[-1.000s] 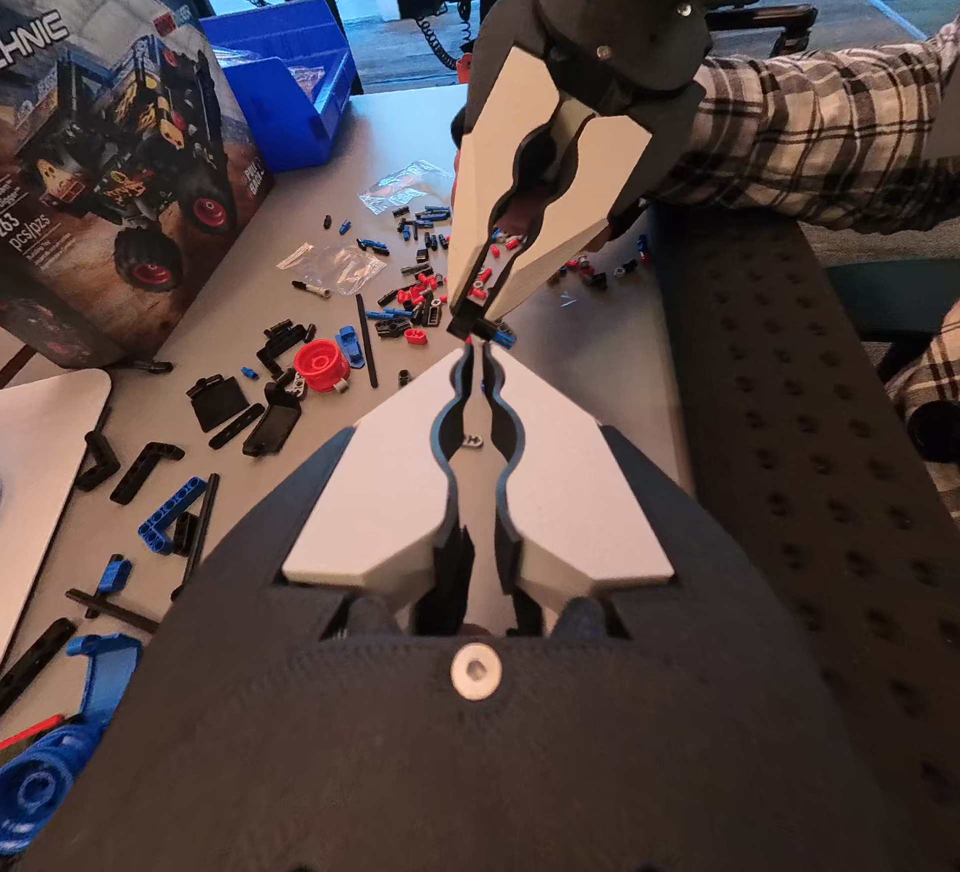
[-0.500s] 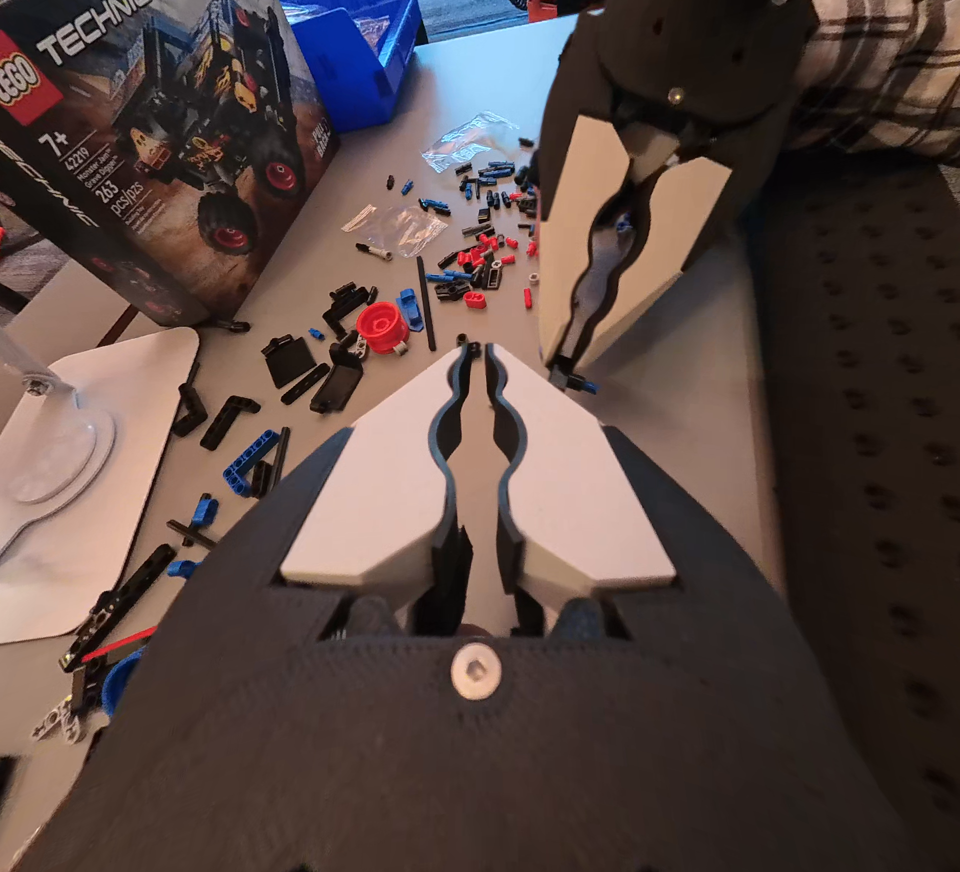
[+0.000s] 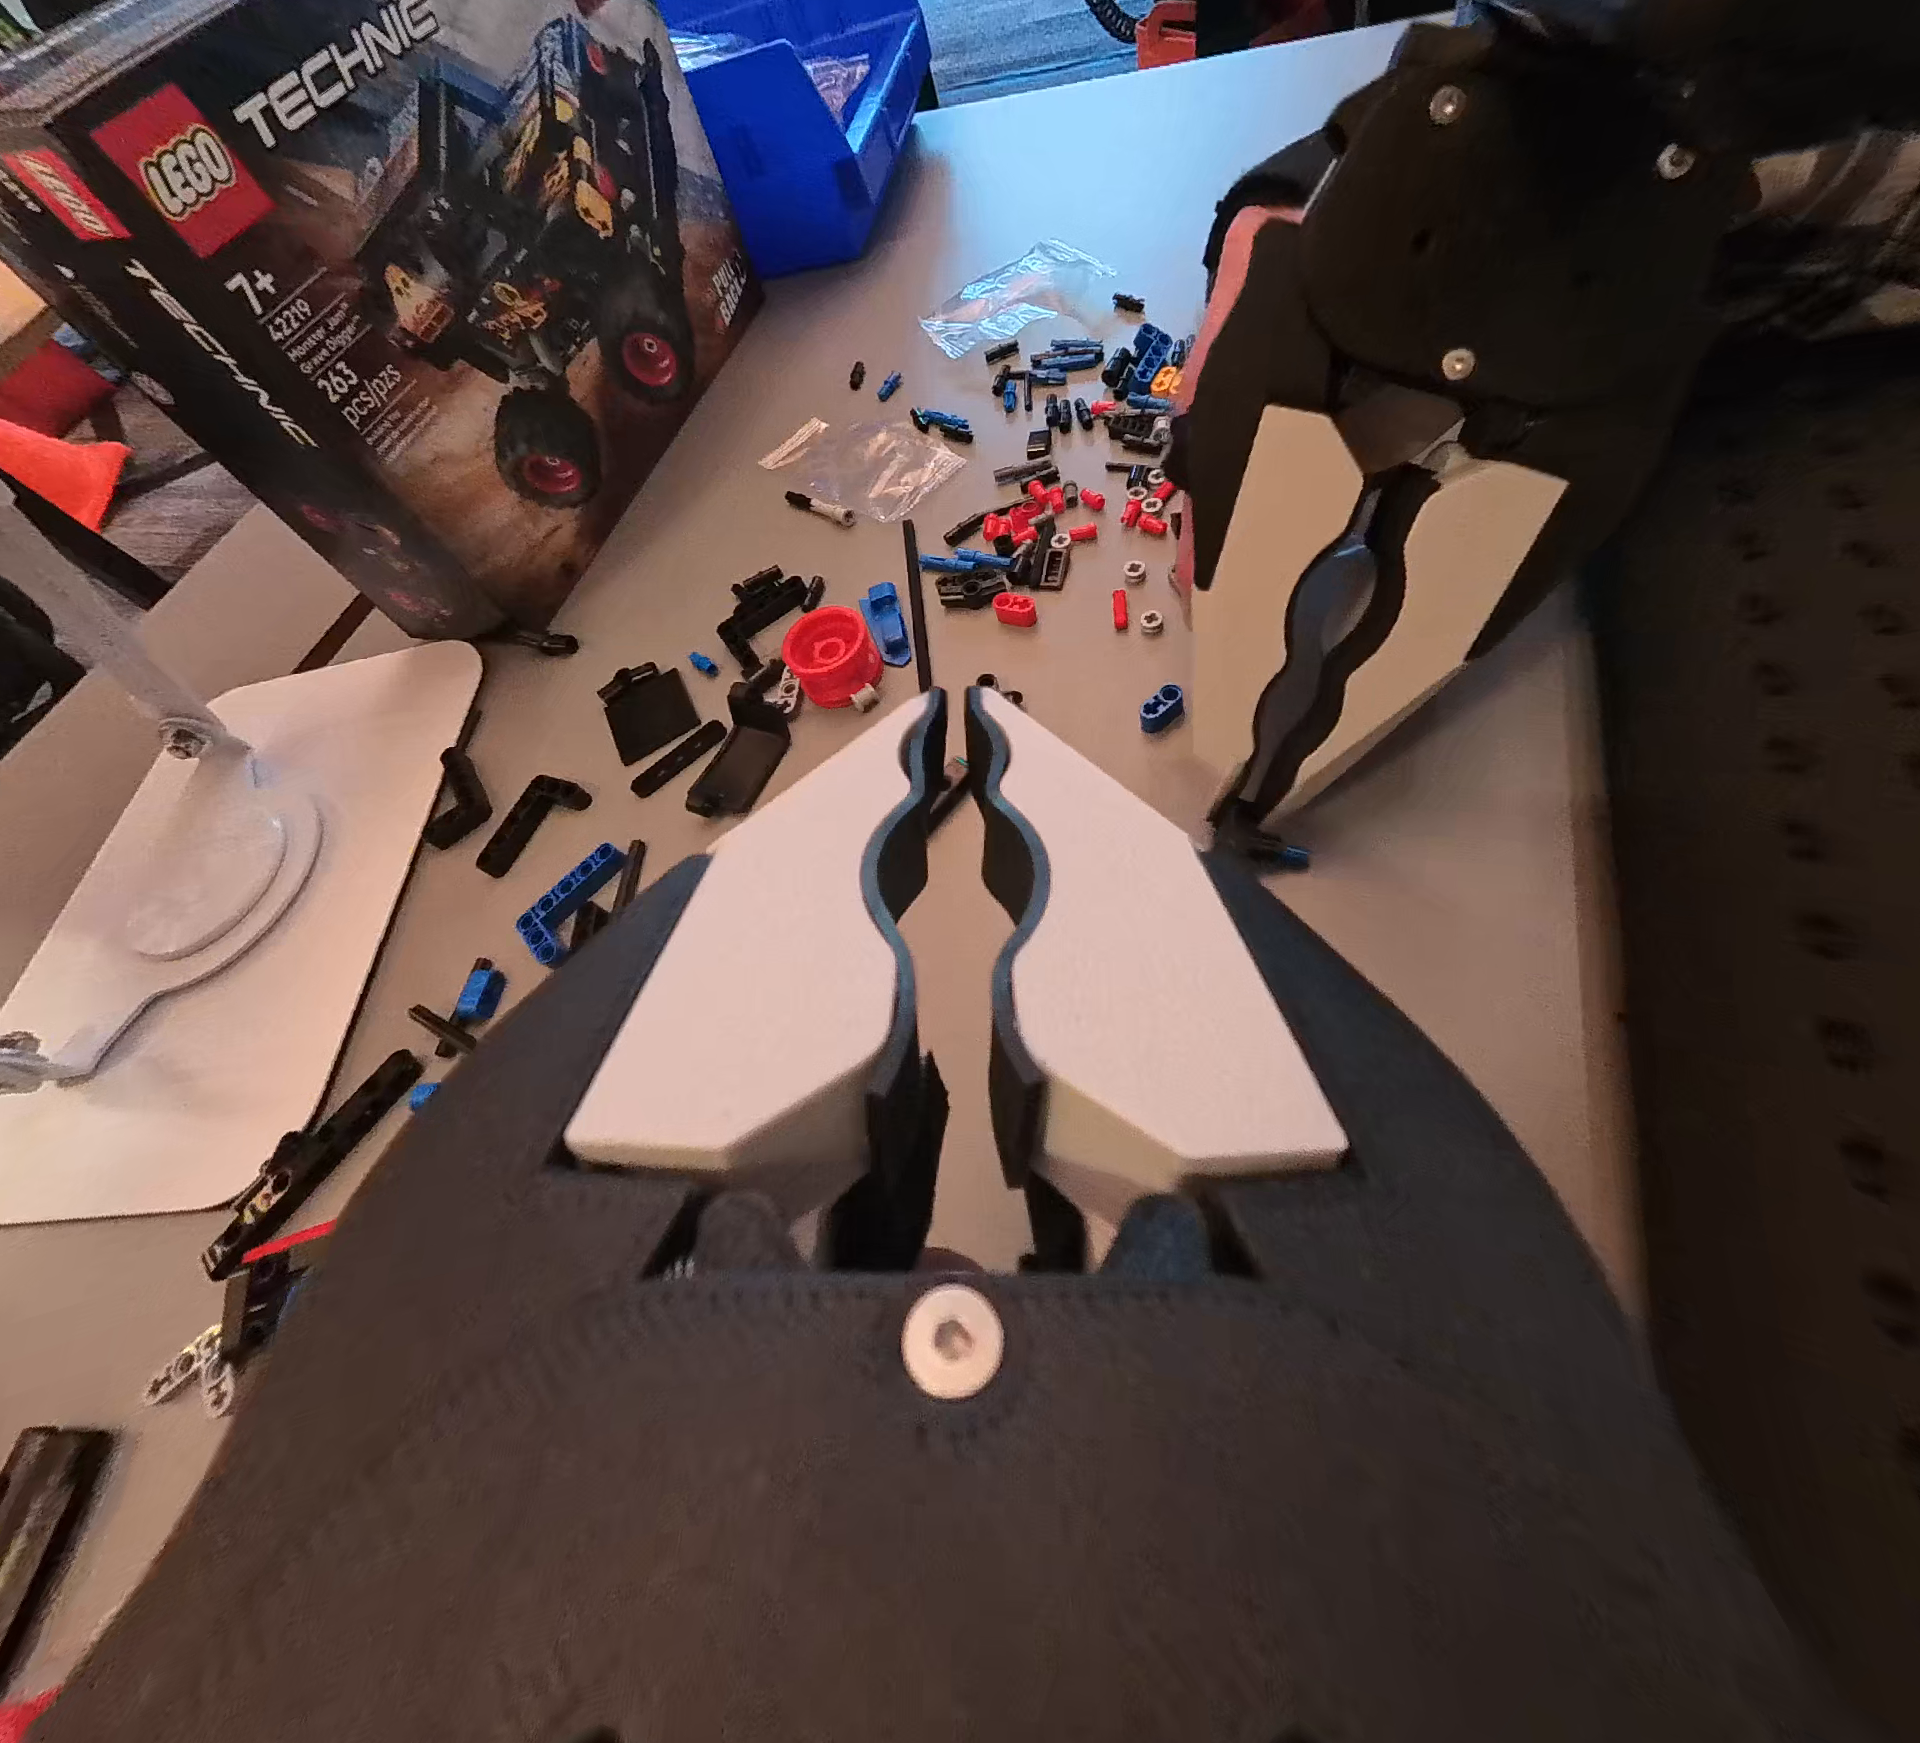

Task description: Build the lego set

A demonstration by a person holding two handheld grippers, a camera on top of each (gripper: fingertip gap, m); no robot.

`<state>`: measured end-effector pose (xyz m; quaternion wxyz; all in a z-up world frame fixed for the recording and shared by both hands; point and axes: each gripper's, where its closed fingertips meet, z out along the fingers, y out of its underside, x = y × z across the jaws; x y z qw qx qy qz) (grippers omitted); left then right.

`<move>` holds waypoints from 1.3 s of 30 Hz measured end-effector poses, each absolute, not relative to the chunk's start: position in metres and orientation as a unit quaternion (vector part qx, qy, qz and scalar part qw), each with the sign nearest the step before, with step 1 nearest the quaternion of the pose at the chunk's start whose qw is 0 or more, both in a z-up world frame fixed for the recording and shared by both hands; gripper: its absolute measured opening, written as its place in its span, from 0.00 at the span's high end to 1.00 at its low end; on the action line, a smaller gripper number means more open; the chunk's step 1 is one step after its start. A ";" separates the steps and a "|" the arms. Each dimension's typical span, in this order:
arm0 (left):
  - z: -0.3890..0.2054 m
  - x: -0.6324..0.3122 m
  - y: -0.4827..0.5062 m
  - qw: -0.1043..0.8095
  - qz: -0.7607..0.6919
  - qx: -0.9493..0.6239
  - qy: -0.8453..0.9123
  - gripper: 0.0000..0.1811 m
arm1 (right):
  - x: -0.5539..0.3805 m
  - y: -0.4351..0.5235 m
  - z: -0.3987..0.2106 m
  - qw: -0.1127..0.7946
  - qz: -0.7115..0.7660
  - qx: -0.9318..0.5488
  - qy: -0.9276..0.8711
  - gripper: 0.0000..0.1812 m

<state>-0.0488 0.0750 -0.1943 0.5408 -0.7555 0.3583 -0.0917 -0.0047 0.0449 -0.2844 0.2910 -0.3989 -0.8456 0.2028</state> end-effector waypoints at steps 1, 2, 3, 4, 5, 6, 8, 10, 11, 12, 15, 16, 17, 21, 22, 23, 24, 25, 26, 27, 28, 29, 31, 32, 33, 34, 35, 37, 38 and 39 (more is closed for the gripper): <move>-0.194 -0.049 0.075 0.542 -0.090 -0.755 0.358 1.00 | -0.004 0.044 -0.285 0.289 0.203 -0.398 -0.847 0.97; -0.193 -0.049 0.075 0.543 -0.091 -0.755 0.357 1.00 | -0.004 0.043 -0.285 0.287 0.207 -0.397 -0.847 0.97; -0.193 -0.049 0.075 0.543 -0.090 -0.755 0.357 1.00 | -0.004 0.043 -0.285 0.287 0.208 -0.396 -0.847 0.97; -0.193 -0.049 0.075 0.543 -0.089 -0.754 0.358 1.00 | -0.004 0.043 -0.285 0.288 0.209 -0.395 -0.847 0.97; -0.193 -0.049 0.075 0.544 -0.088 -0.754 0.358 1.00 | -0.003 0.043 -0.284 0.289 0.212 -0.394 -0.846 0.96; -0.192 -0.049 0.075 0.544 -0.087 -0.754 0.358 1.00 | -0.003 0.042 -0.283 0.289 0.219 -0.393 -0.845 0.96; -0.191 -0.049 0.075 0.545 -0.085 -0.753 0.358 1.00 | -0.004 0.040 -0.279 0.291 0.230 -0.394 -0.841 0.95; -0.190 -0.049 0.075 0.546 -0.083 -0.752 0.359 1.00 | -0.004 0.042 -0.277 0.295 0.235 -0.396 -0.837 0.93; -0.190 -0.049 0.075 0.547 -0.083 -0.752 0.359 1.00 | -0.003 0.043 -0.275 0.297 0.239 -0.398 -0.835 0.93; -0.189 -0.050 0.075 0.548 -0.081 -0.752 0.358 1.00 | -0.003 0.044 -0.272 0.301 0.244 -0.399 -0.831 0.92; -0.187 -0.052 0.075 0.551 -0.078 -0.751 0.355 1.00 | -0.003 0.049 -0.262 0.315 0.260 -0.404 -0.818 0.92; -0.187 -0.052 0.075 0.553 -0.076 -0.751 0.354 1.00 | -0.002 0.053 -0.259 0.321 0.261 -0.406 -0.815 0.92; -0.186 -0.053 0.075 0.554 -0.074 -0.750 0.354 1.00 | -0.001 0.057 -0.255 0.328 0.260 -0.409 -0.811 0.91; -0.184 -0.055 0.076 0.558 -0.068 -0.748 0.352 1.00 | 0.004 0.084 -0.233 0.376 0.260 -0.436 -0.775 0.91; -0.183 -0.055 0.076 0.559 -0.065 -0.748 0.352 1.00 | 0.006 0.092 -0.225 0.393 0.260 -0.444 -0.762 0.91; -0.183 -0.056 0.077 0.560 -0.063 -0.747 0.352 1.00 | 0.009 0.102 -0.217 0.412 0.260 -0.453 -0.747 0.92; -0.181 -0.056 0.078 0.562 -0.062 -0.747 0.351 1.00 | 0.012 0.111 -0.208 0.428 0.262 -0.462 -0.731 0.92; -0.180 -0.057 0.079 0.563 -0.062 -0.746 0.350 1.00 | 0.016 0.118 -0.199 0.441 0.264 -0.470 -0.718 0.93; -0.179 -0.057 0.081 0.564 -0.059 -0.746 0.351 1.00 | 0.019 0.126 -0.190 0.458 0.262 -0.476 -0.703 0.93; -0.178 -0.058 0.084 0.564 -0.053 -0.745 0.352 1.00 | 0.023 0.135 -0.180 0.478 0.259 -0.481 -0.687 0.94; -0.176 -0.058 0.087 0.563 -0.047 -0.744 0.355 1.00 | 0.025 0.142 -0.170 0.494 0.259 -0.486 -0.673 0.94; -0.175 -0.057 0.091 0.561 -0.040 -0.745 0.359 1.00 | 0.027 0.148 -0.162 0.507 0.261 -0.489 -0.660 0.94; -0.175 -0.059 0.095 0.555 -0.007 -0.743 0.373 1.00 | 0.026 0.161 -0.150 0.527 0.257 -0.495 -0.641 0.95; -0.176 -0.063 0.098 0.554 0.007 -0.743 0.376 1.00 | 0.024 0.166 -0.147 0.531 0.253 -0.497 -0.638 0.95; -0.175 -0.067 0.101 0.554 0.014 -0.745 0.371 1.00 | 0.021 0.171 -0.147 0.535 0.242 -0.499 -0.638 0.95; -0.175 -0.071 0.104 0.557 0.013 -0.746 0.364 1.00 | 0.018 0.176 -0.149 0.536 0.232 -0.500 -0.639 0.95; -0.175 -0.076 0.107 0.560 0.011 -0.748 0.356 1.00 | 0.014 0.179 -0.154 0.532 0.225 -0.502 -0.644 0.95; -0.176 -0.086 0.110 0.562 0.011 -0.753 0.341 1.00 | 0.011 0.184 -0.162 0.528 0.201 -0.507 -0.651 0.95; -0.175 -0.089 0.110 0.564 0.013 -0.754 0.337 1.00 | 0.013 0.187 -0.162 0.532 0.188 -0.508 -0.651 0.95; -0.172 -0.090 0.109 0.568 0.016 -0.751 0.336 1.00 | 0.016 0.188 -0.158 0.537 0.183 -0.508 -0.648 0.95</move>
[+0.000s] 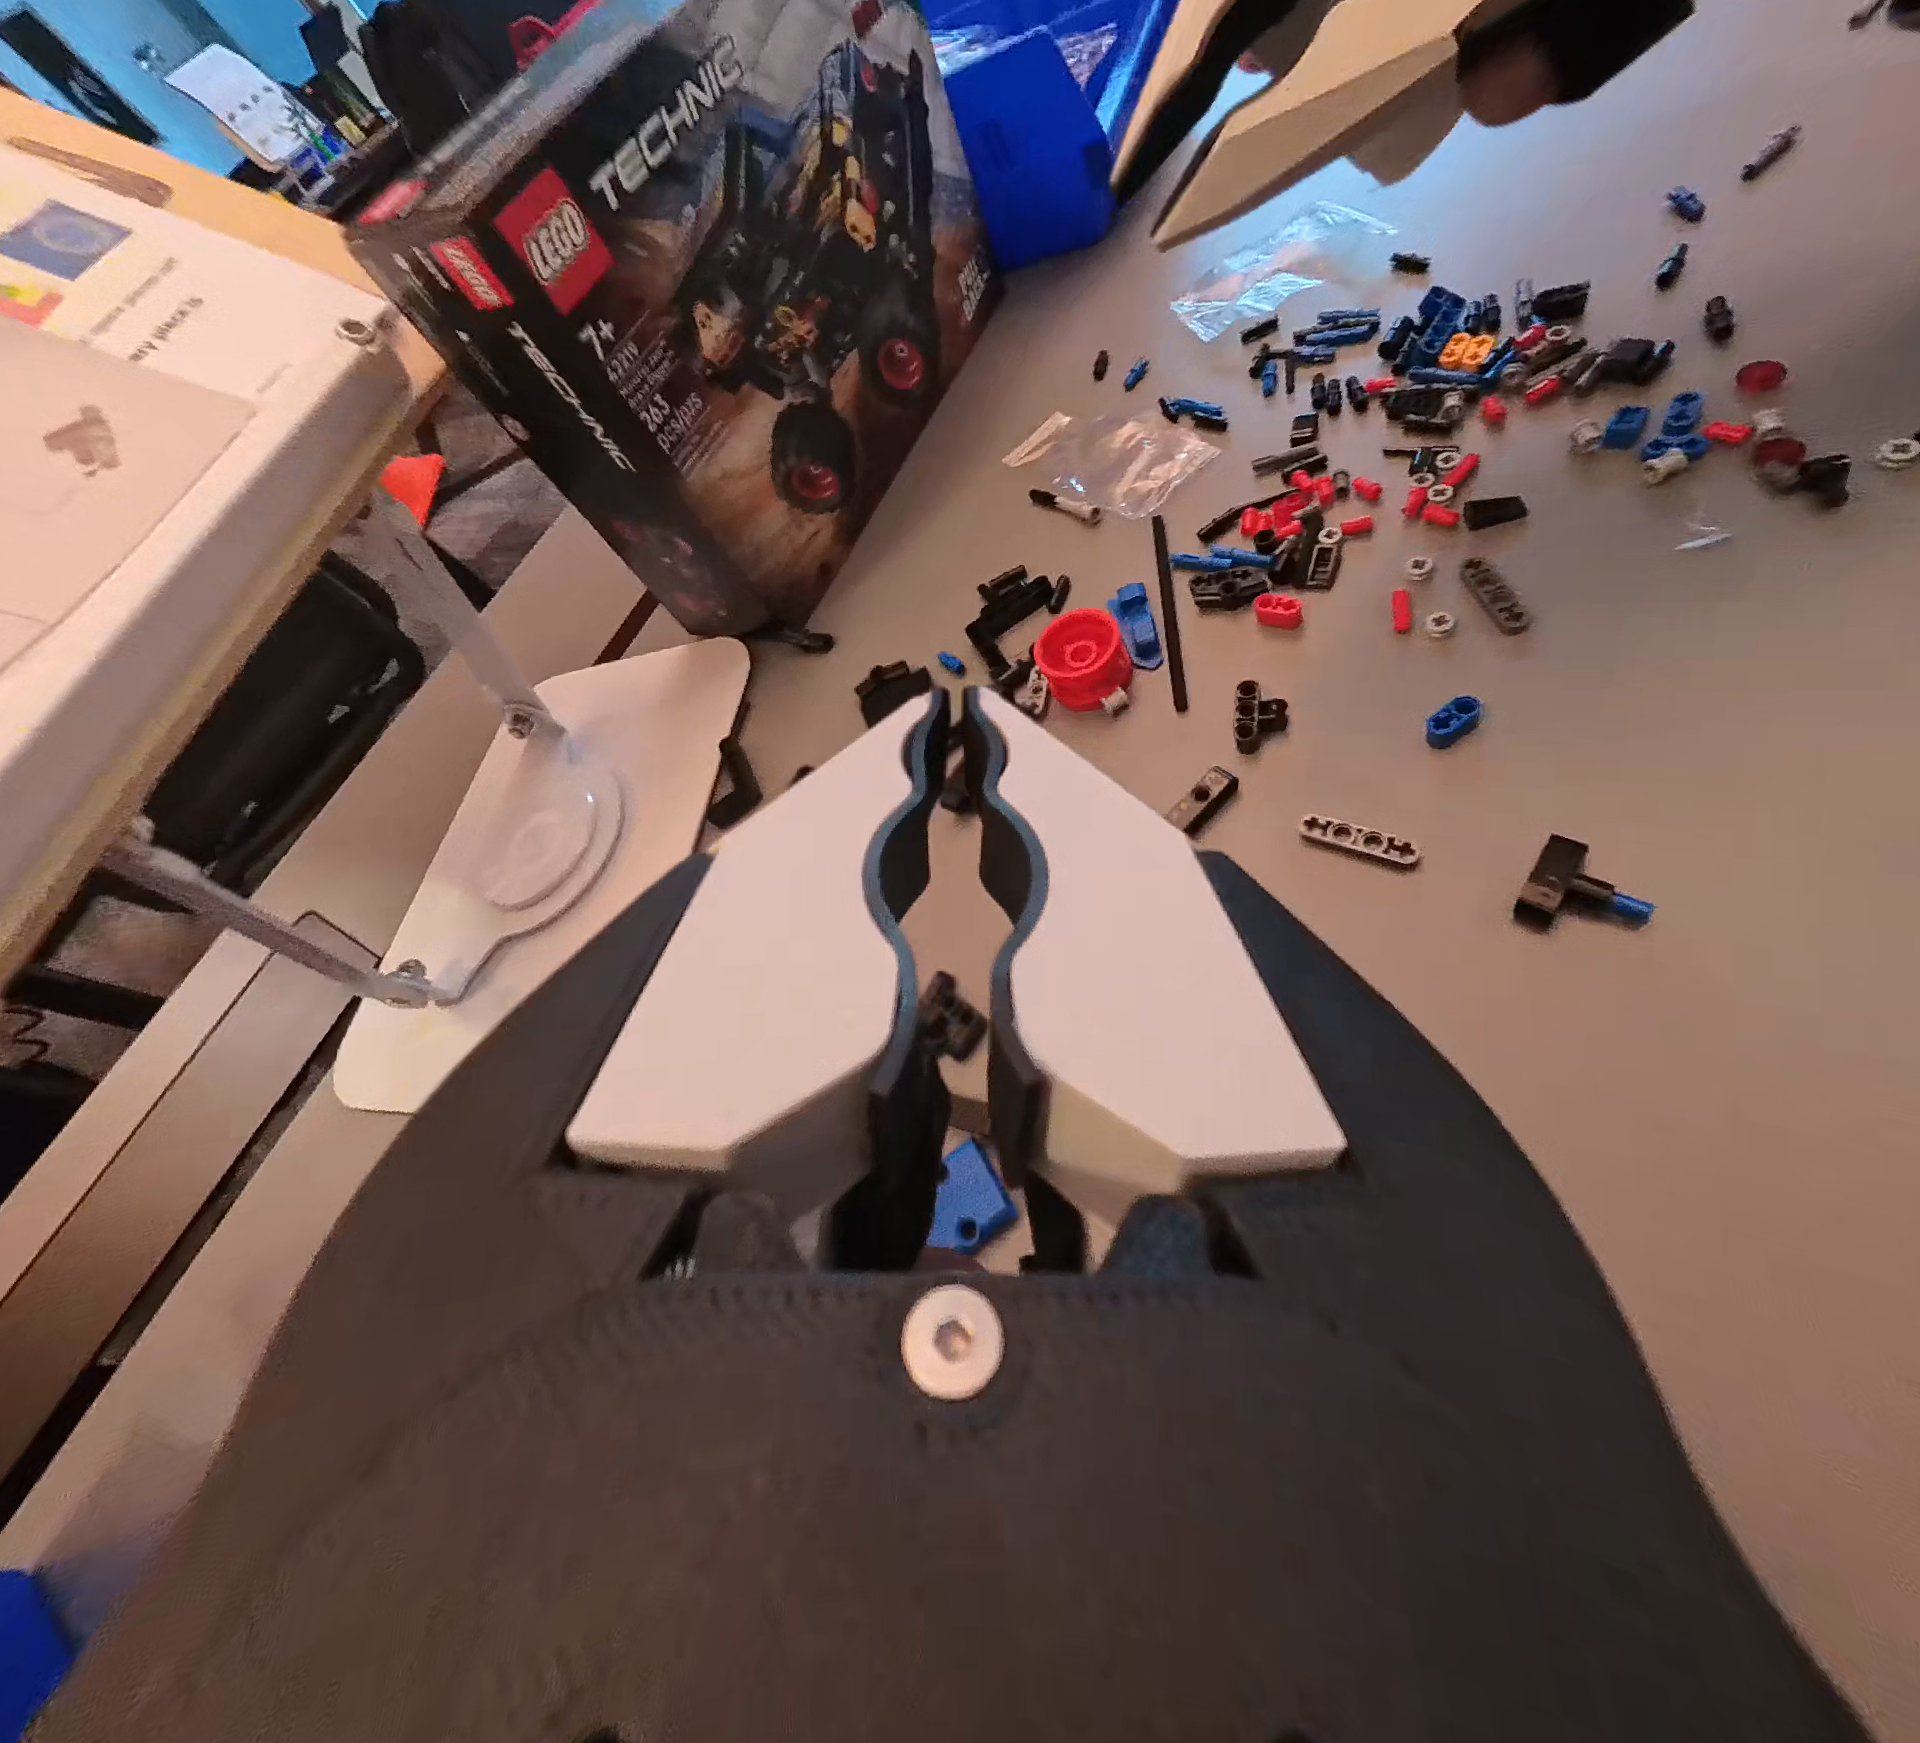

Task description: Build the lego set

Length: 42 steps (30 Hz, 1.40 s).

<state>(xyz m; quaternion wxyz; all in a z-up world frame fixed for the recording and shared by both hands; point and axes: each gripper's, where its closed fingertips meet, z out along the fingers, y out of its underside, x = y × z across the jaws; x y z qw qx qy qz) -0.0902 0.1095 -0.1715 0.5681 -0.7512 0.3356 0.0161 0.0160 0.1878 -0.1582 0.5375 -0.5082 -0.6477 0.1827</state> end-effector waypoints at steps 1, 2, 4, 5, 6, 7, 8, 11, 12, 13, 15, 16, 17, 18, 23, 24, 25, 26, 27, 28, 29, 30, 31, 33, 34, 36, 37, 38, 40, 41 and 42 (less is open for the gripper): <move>-0.167 -0.089 0.108 0.574 0.018 -0.747 0.336 1.00 | 0.020 0.189 -0.151 0.544 0.184 -0.509 -0.641 0.95; -0.161 -0.085 0.106 0.579 0.019 -0.742 0.338 1.00 | 0.024 0.192 -0.145 0.548 0.186 -0.513 -0.634 0.95; -0.156 -0.072 0.103 0.582 0.026 -0.731 0.354 1.00 | 0.034 0.202 -0.138 0.539 0.183 -0.530 -0.629 0.94; -0.156 -0.064 0.101 0.578 0.033 -0.727 0.370 1.00 | 0.039 0.209 -0.137 0.532 0.178 -0.540 -0.627 0.92; -0.159 -0.055 0.101 0.572 0.042 -0.722 0.387 1.00 | 0.042 0.214 -0.136 0.527 0.174 -0.547 -0.626 0.91; -0.162 -0.047 0.102 0.566 0.055 -0.716 0.405 1.00 | 0.042 0.218 -0.136 0.522 0.175 -0.551 -0.627 0.91; -0.168 -0.041 0.104 0.556 0.072 -0.712 0.423 1.00 | 0.041 0.219 -0.137 0.514 0.177 -0.554 -0.630 0.90; -0.186 -0.032 0.112 0.530 0.118 -0.702 0.461 0.99 | 0.031 0.228 -0.151 0.488 0.165 -0.565 -0.645 0.89; -0.192 -0.030 0.112 0.524 0.120 -0.702 0.467 0.99 | 0.026 0.232 -0.160 0.476 0.162 -0.569 -0.651 0.89; -0.197 -0.030 0.112 0.519 0.127 -0.702 0.470 0.99 | 0.022 0.236 -0.169 0.462 0.161 -0.574 -0.657 0.89; -0.206 -0.035 0.112 0.507 0.151 -0.701 0.479 0.99 | 0.014 0.245 -0.190 0.442 0.158 -0.578 -0.668 0.88; -0.207 -0.036 0.111 0.506 0.155 -0.700 0.479 0.99 | 0.010 0.250 -0.198 0.439 0.154 -0.578 -0.670 0.88; -0.207 -0.037 0.111 0.508 0.151 -0.703 0.475 0.99 | 0.007 0.255 -0.206 0.439 0.150 -0.580 -0.670 0.89; -0.207 -0.038 0.111 0.512 0.143 -0.705 0.469 1.00 | 0.005 0.259 -0.212 0.439 0.150 -0.581 -0.669 0.89; -0.203 -0.045 0.116 0.517 0.142 -0.711 0.455 0.99 | 0.002 0.262 -0.224 0.449 0.182 -0.569 -0.664 0.91; -0.203 -0.045 0.118 0.519 0.137 -0.712 0.452 0.99 | 0.004 0.267 -0.223 0.452 0.176 -0.571 -0.662 0.91; -0.203 -0.044 0.118 0.520 0.132 -0.713 0.451 0.99 | 0.006 0.270 -0.222 0.456 0.171 -0.573 -0.659 0.91; -0.205 -0.043 0.118 0.519 0.131 -0.714 0.452 0.99 | 0.008 0.272 -0.220 0.460 0.169 -0.574 -0.656 0.91; -0.207 -0.043 0.118 0.516 0.134 -0.714 0.454 0.99 | 0.008 0.271 -0.218 0.464 0.171 -0.573 -0.654 0.91; -0.208 -0.044 0.117 0.514 0.138 -0.713 0.457 0.98 | 0.008 0.270 -0.218 0.464 0.171 -0.572 -0.654 0.91; -0.210 -0.044 0.116 0.512 0.139 -0.712 0.459 0.98 | 0.009 0.269 -0.219 0.465 0.165 -0.571 -0.657 0.91; -0.210 -0.044 0.115 0.511 0.139 -0.713 0.460 0.98 | 0.010 0.270 -0.222 0.464 0.151 -0.569 -0.662 0.91; -0.209 -0.044 0.115 0.514 0.137 -0.713 0.458 0.98 | 0.011 0.271 -0.225 0.462 0.137 -0.568 -0.667 0.91; -0.207 -0.045 0.114 0.518 0.133 -0.713 0.453 0.98 | 0.012 0.273 -0.229 0.458 0.131 -0.570 -0.670 0.91; -0.206 -0.046 0.114 0.520 0.134 -0.713 0.451 0.98 | 0.012 0.272 -0.229 0.456 0.139 -0.572 -0.667 0.91; -0.205 -0.048 0.113 0.521 0.133 -0.714 0.448 0.98 | 0.013 0.272 -0.229 0.454 0.151 -0.578 -0.661 0.91; -0.204 -0.049 0.113 0.523 0.133 -0.714 0.446 0.98 | 0.014 0.274 -0.229 0.454 0.152 -0.579 -0.659 0.91; -0.204 -0.049 0.113 0.524 0.132 -0.714 0.445 0.98 | 0.015 0.274 -0.229 0.453 0.152 -0.582 -0.658 0.91; -0.204 -0.051 0.113 0.523 0.132 -0.716 0.443 0.98 | 0.017 0.275 -0.230 0.446 0.156 -0.587 -0.658 0.91; -0.204 -0.052 0.113 0.523 0.133 -0.716 0.443 0.98 | 0.018 0.274 -0.232 0.440 0.161 -0.591 -0.657 0.91; -0.203 -0.052 0.113 0.524 0.133 -0.716 0.442 0.98 | 0.019 0.273 -0.234 0.430 0.165 -0.595 -0.658 0.91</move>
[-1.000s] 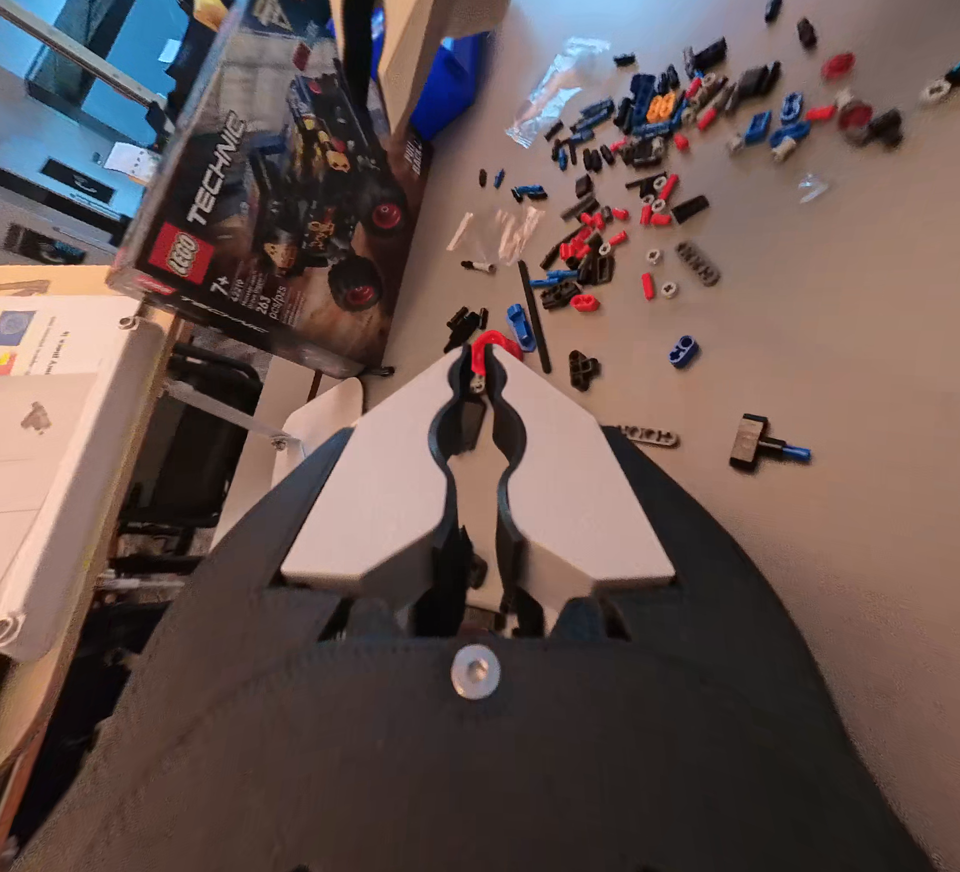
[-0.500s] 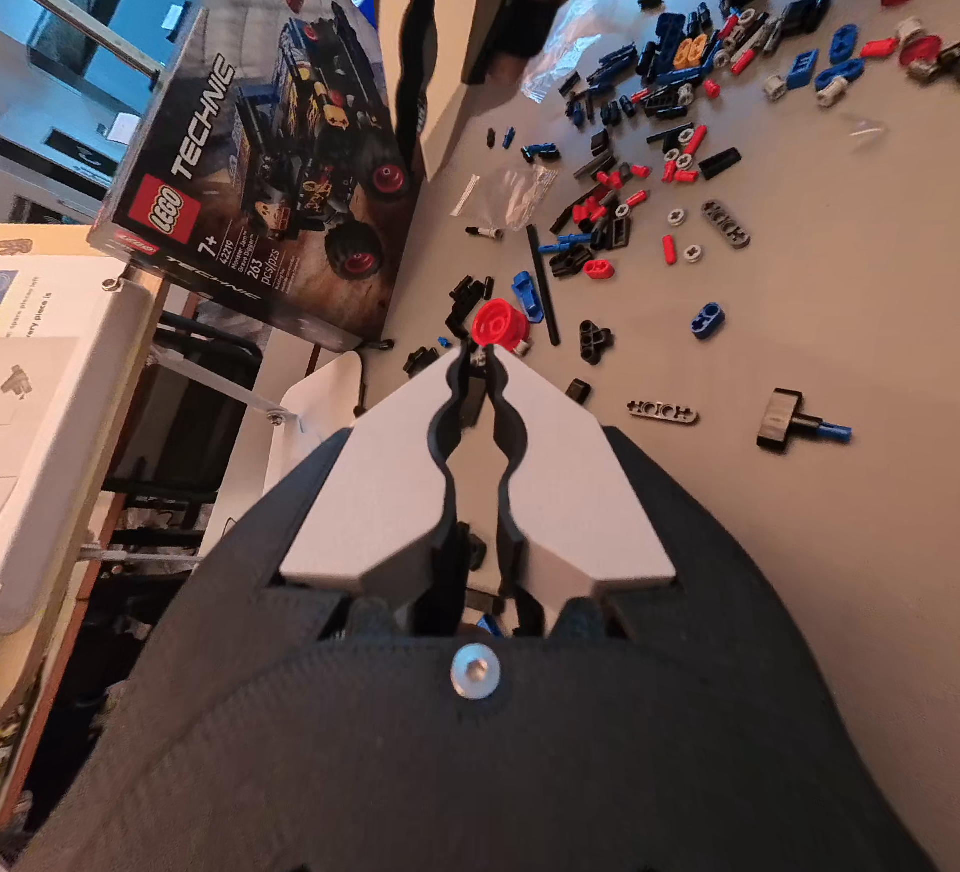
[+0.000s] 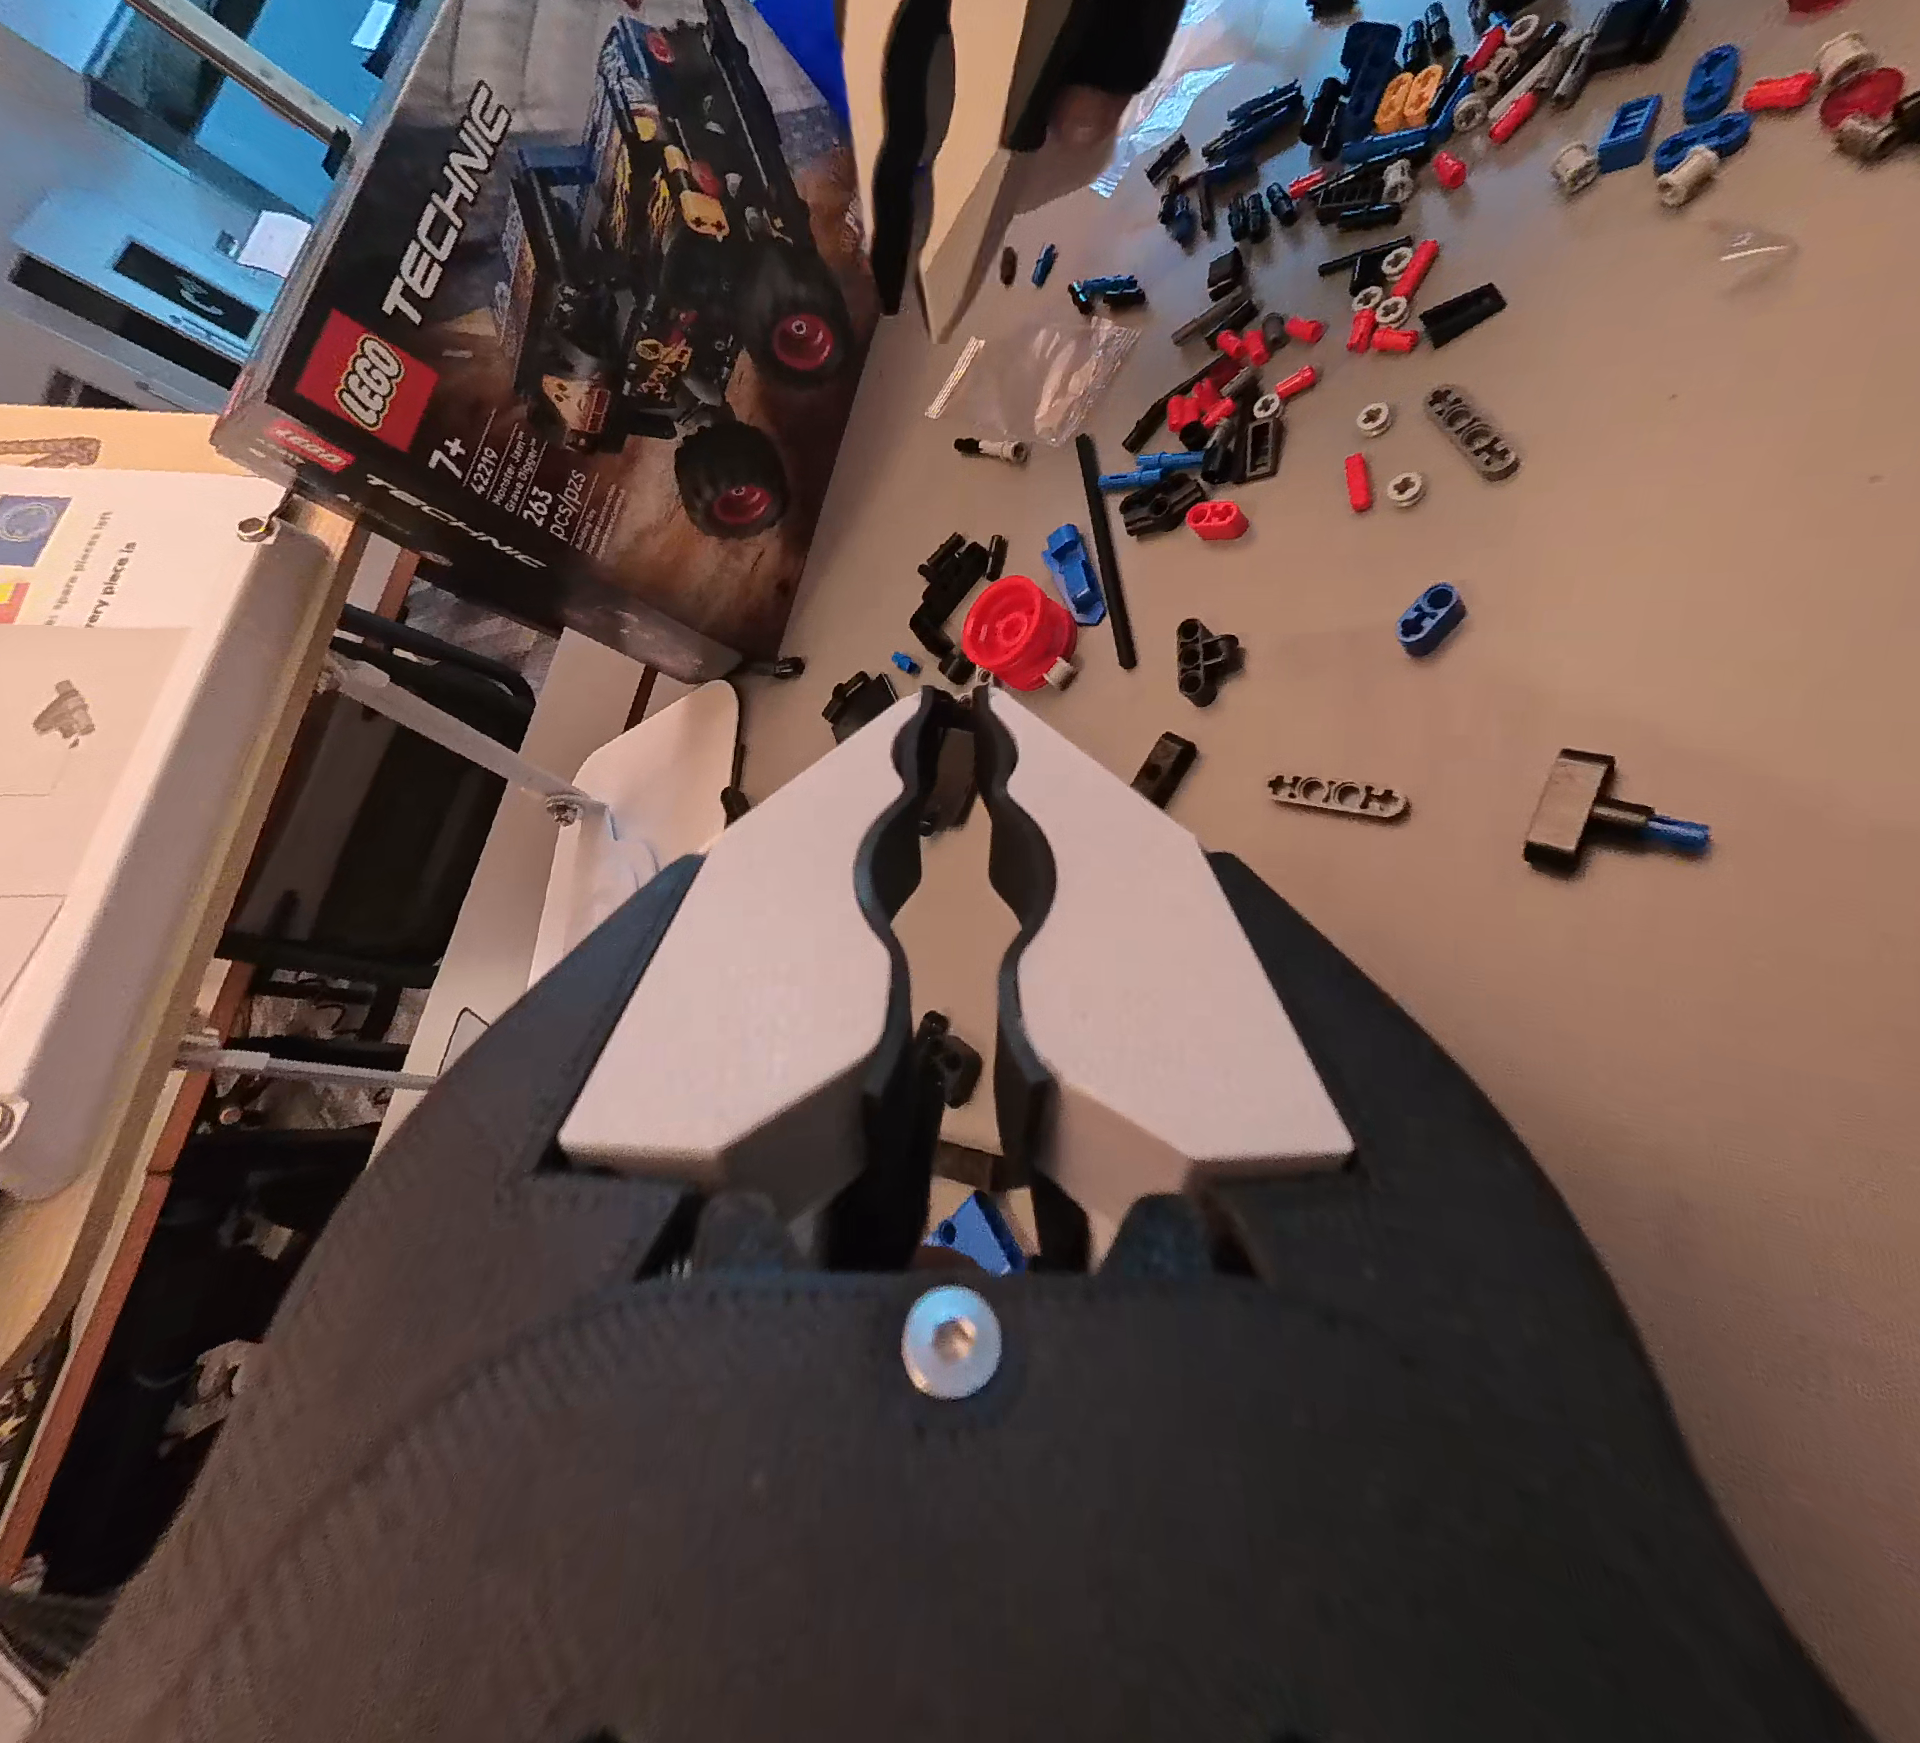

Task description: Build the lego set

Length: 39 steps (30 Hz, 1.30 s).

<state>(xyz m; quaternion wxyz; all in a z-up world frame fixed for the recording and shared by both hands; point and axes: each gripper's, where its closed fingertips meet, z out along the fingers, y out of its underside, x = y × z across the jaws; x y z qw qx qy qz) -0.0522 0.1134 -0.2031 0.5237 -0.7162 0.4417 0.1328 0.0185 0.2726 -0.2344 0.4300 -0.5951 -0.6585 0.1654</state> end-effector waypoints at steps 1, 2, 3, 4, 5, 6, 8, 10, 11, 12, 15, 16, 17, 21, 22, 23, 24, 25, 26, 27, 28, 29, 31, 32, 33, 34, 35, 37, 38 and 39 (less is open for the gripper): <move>-0.203 -0.052 0.114 0.524 0.131 -0.717 0.441 0.98 | 0.020 0.271 -0.237 0.420 0.169 -0.599 -0.661 0.90; -0.203 -0.052 0.114 0.524 0.130 -0.717 0.440 0.98 | 0.021 0.270 -0.241 0.410 0.170 -0.603 -0.663 0.90; -0.204 -0.052 0.114 0.524 0.130 -0.718 0.441 0.98 | 0.022 0.268 -0.245 0.398 0.172 -0.609 -0.664 0.90; -0.205 -0.052 0.114 0.522 0.130 -0.718 0.441 0.98 | 0.022 0.267 -0.249 0.386 0.174 -0.616 -0.664 0.89; -0.206 -0.052 0.114 0.521 0.130 -0.719 0.442 0.98 | 0.023 0.267 -0.252 0.378 0.174 -0.621 -0.664 0.88; -0.206 -0.052 0.114 0.521 0.129 -0.719 0.442 0.98 | 0.022 0.266 -0.254 0.374 0.176 -0.623 -0.664 0.88; -0.206 -0.052 0.115 0.521 0.128 -0.719 0.441 0.98 | 0.022 0.263 -0.256 0.365 0.182 -0.625 -0.665 0.88; -0.205 -0.053 0.115 0.522 0.129 -0.720 0.439 0.98 | 0.022 0.262 -0.258 0.361 0.182 -0.626 -0.666 0.88; -0.205 -0.054 0.115 0.523 0.130 -0.720 0.438 0.98 | 0.023 0.263 -0.258 0.359 0.181 -0.628 -0.666 0.87; -0.205 -0.055 0.115 0.523 0.130 -0.720 0.436 0.98 | 0.024 0.263 -0.259 0.357 0.181 -0.630 -0.666 0.87; -0.204 -0.056 0.115 0.523 0.129 -0.721 0.435 0.98 | 0.025 0.261 -0.265 0.342 0.181 -0.633 -0.670 0.87; -0.205 -0.056 0.115 0.523 0.130 -0.721 0.436 0.98 | 0.025 0.260 -0.268 0.338 0.179 -0.634 -0.672 0.87; -0.205 -0.056 0.115 0.522 0.130 -0.721 0.436 0.98 | 0.024 0.260 -0.270 0.335 0.178 -0.634 -0.673 0.87; -0.205 -0.055 0.115 0.522 0.130 -0.721 0.438 0.98 | 0.017 0.258 -0.271 0.337 0.182 -0.636 -0.670 0.88; -0.205 -0.055 0.115 0.522 0.130 -0.721 0.438 0.98 | 0.014 0.257 -0.272 0.335 0.186 -0.638 -0.668 0.88; -0.205 -0.055 0.115 0.522 0.129 -0.721 0.438 0.98 | 0.012 0.257 -0.273 0.333 0.187 -0.642 -0.665 0.88; -0.205 -0.054 0.115 0.522 0.129 -0.720 0.438 0.98 | 0.010 0.257 -0.276 0.330 0.185 -0.646 -0.663 0.88; -0.206 -0.054 0.115 0.522 0.129 -0.720 0.438 0.98 | 0.010 0.258 -0.279 0.325 0.181 -0.651 -0.661 0.88; -0.206 -0.054 0.115 0.521 0.129 -0.720 0.439 0.98 | 0.009 0.259 -0.282 0.321 0.178 -0.656 -0.659 0.88; -0.206 -0.054 0.114 0.521 0.130 -0.720 0.439 0.98 | 0.009 0.259 -0.284 0.318 0.179 -0.661 -0.656 0.88; -0.206 -0.054 0.114 0.521 0.130 -0.720 0.439 0.98 | 0.008 0.260 -0.285 0.317 0.183 -0.665 -0.651 0.89; -0.206 -0.054 0.114 0.521 0.129 -0.720 0.439 0.98 | 0.007 0.261 -0.285 0.316 0.186 -0.669 -0.646 0.90; -0.206 -0.054 0.114 0.521 0.129 -0.720 0.439 0.98 | 0.007 0.263 -0.286 0.318 0.185 -0.673 -0.642 0.93; -0.206 -0.054 0.114 0.521 0.129 -0.720 0.439 0.98 | 0.006 0.263 -0.286 0.318 0.187 -0.675 -0.640 0.94; -0.206 -0.054 0.114 0.521 0.129 -0.720 0.439 0.98 | 0.006 0.263 -0.286 0.317 0.188 -0.676 -0.638 0.94; -0.206 -0.054 0.114 0.521 0.129 -0.720 0.440 0.98 | 0.005 0.263 -0.286 0.317 0.188 -0.675 -0.639 0.94; -0.206 -0.054 0.114 0.521 0.129 -0.720 0.440 0.98 | 0.005 0.263 -0.286 0.317 0.188 -0.674 -0.640 0.94; -0.206 -0.054 0.114 0.521 0.130 -0.720 0.440 0.98 | 0.006 0.261 -0.286 0.315 0.189 -0.669 -0.646 0.95; -0.206 -0.054 0.114 0.521 0.130 -0.720 0.440 0.98 | 0.007 0.260 -0.286 0.313 0.189 -0.665 -0.651 0.96; -0.206 -0.055 0.114 0.521 0.130 -0.720 0.439 0.98 | 0.008 0.258 -0.286 0.310 0.189 -0.663 -0.655 0.96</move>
